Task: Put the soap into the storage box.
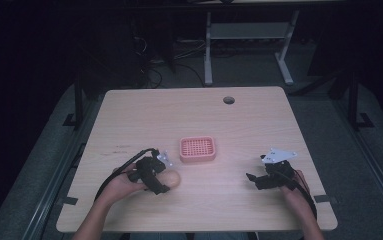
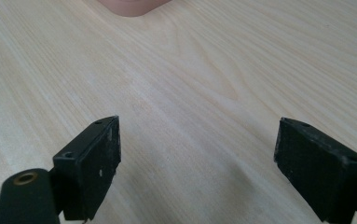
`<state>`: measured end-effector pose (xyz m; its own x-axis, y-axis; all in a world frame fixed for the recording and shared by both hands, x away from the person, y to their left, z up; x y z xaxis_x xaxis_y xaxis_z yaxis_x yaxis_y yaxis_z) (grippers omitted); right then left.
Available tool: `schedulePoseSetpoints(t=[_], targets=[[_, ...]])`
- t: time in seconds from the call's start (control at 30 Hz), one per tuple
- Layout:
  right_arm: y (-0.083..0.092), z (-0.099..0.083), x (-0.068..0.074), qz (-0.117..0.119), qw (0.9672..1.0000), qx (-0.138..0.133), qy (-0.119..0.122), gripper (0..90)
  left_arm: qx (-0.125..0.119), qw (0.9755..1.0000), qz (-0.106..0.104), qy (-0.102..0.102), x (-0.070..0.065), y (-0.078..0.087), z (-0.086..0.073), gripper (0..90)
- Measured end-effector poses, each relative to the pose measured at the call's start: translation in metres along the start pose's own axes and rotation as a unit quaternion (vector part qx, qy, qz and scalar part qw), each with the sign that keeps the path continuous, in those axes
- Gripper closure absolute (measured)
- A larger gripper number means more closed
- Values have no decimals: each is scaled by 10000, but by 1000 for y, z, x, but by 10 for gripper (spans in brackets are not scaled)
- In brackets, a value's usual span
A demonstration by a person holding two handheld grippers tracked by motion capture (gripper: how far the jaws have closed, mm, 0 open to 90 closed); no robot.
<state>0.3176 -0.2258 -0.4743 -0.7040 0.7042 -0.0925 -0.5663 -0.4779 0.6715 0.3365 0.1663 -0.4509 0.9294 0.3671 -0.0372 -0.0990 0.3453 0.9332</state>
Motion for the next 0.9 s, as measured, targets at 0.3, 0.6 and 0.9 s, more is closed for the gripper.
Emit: schedulePoseSetpoints(t=[0.3, 0.6, 0.9], targets=[[0, 0, 0, 5, 10000, -1, -19, 139, 4, 10000, -30, -18, 0, -4, 2, 270], [1, 0, 0, 24, 10000, -9, -67, 139, -15, 10000, -12, -94, -1, -3, 4, 320], [2, 0, -2, 19, 9998, -109, -153, 139, 92, 9998, -10, -181, -1, -4, 14, 321]])
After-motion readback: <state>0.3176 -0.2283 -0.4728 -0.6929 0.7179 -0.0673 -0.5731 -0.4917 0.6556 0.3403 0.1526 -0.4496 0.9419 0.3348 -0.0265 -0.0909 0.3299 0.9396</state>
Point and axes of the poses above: each handheld gripper's, and its own axes: y roughly backward along the jaws, z roughly out of its top, x roughly to its left, the point moved 1 cm from there along -y, roughly forward along the jaws
